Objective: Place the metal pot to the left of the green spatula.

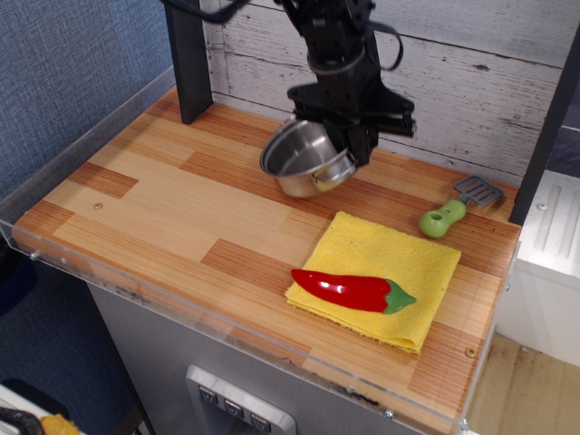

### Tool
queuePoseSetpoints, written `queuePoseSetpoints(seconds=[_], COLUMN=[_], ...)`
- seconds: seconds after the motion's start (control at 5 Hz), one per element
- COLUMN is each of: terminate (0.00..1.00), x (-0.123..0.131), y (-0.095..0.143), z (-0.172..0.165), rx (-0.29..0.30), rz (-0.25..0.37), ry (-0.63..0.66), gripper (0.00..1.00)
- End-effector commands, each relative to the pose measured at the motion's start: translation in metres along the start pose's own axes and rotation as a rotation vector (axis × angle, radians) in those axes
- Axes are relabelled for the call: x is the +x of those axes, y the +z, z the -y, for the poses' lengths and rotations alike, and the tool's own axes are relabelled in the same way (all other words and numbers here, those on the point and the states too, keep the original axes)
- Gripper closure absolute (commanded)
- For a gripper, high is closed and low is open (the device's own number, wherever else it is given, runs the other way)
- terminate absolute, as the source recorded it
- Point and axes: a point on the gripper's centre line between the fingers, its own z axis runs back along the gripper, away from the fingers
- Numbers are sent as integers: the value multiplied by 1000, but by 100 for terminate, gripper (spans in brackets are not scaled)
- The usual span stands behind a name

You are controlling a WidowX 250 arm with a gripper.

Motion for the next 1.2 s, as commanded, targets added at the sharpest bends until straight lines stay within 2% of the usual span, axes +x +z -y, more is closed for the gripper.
queuePoseSetpoints(seconds=[0.0,0.6,0.8,1.0], terminate=[0,0,0,0], x=[-8,-23,-23,-24], y=[-3,-10,-8,-6], z=[14,12,12,12], rx=[-18,-6,-3,11], rz=[25,18,8,-13], ry=[-33,9,26,49], gripper=[100,100,0,0])
